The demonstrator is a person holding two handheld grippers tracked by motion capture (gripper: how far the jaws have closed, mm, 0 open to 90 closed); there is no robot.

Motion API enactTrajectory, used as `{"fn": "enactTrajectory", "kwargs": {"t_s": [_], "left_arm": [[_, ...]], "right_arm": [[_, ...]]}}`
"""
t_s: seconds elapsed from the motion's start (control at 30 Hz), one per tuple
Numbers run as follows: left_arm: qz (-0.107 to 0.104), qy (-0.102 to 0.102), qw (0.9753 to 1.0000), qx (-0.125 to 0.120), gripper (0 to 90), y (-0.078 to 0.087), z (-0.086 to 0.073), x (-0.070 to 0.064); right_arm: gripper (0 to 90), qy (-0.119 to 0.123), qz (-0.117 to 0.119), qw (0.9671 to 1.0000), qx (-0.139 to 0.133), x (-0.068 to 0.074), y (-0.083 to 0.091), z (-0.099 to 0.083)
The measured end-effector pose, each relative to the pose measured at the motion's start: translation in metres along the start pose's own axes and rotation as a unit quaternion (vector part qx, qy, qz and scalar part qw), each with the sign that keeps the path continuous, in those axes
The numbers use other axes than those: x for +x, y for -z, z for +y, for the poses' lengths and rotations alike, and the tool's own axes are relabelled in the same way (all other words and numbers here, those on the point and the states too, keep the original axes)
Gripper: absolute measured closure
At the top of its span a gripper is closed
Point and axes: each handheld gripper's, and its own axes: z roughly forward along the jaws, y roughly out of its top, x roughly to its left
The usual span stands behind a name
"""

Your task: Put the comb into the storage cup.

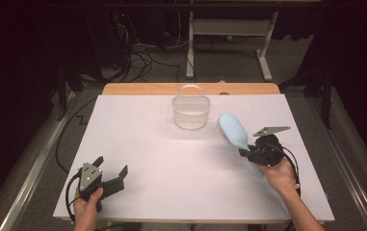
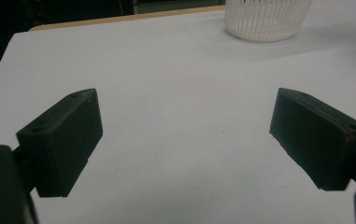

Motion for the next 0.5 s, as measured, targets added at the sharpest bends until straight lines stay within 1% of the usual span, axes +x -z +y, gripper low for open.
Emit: {"fn": "enactTrajectory", "kwargs": {"t_s": [0.27, 0.37, 0.5], "left_arm": [[-0.001, -0.004, 1.0000, 0.000, 10.2, -0.001, 0.001, -0.002], [0.002, -0.012, 0.9999, 0.001, 10.1, -0.001, 0.002, -0.005], [-0.002, -0.021, 0.9998, 0.005, 10.2, -0.003, 0.003, -0.008]], "right_arm": [[70.6, 0.004, 0.012, 0.9999, -0.005, 0.007, -0.001, -0.007], [70.6, 0.007, 0.020, 0.9997, -0.010, 0.012, 0.000, -0.007], [70.6, 0.014, 0.031, 0.9993, -0.017, 0.020, 0.001, -0.007]]}}
